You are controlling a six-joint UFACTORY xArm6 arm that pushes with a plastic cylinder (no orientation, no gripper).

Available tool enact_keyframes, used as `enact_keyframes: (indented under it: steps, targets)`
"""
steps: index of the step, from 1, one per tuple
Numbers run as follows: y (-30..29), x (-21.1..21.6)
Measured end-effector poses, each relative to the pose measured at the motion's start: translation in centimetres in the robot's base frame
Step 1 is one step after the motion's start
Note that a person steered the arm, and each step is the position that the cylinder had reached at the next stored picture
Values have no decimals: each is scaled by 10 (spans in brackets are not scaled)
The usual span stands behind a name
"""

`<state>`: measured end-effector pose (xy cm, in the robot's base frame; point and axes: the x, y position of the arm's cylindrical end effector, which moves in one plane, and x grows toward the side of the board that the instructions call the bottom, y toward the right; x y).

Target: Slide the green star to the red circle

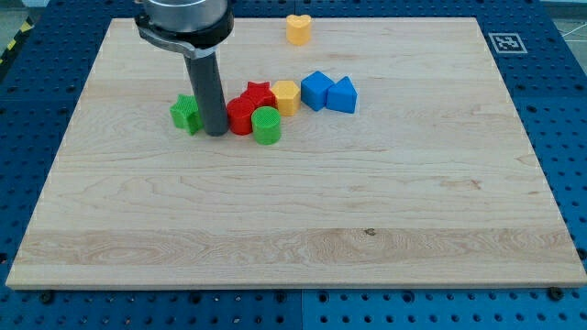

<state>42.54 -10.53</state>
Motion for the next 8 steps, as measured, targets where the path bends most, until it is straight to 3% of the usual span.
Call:
enact_keyframes:
  steps: [3, 5, 7, 8]
  targets:
    - [-28, 45]
    - [-40, -10]
    - [-52, -12]
    - [-92, -22]
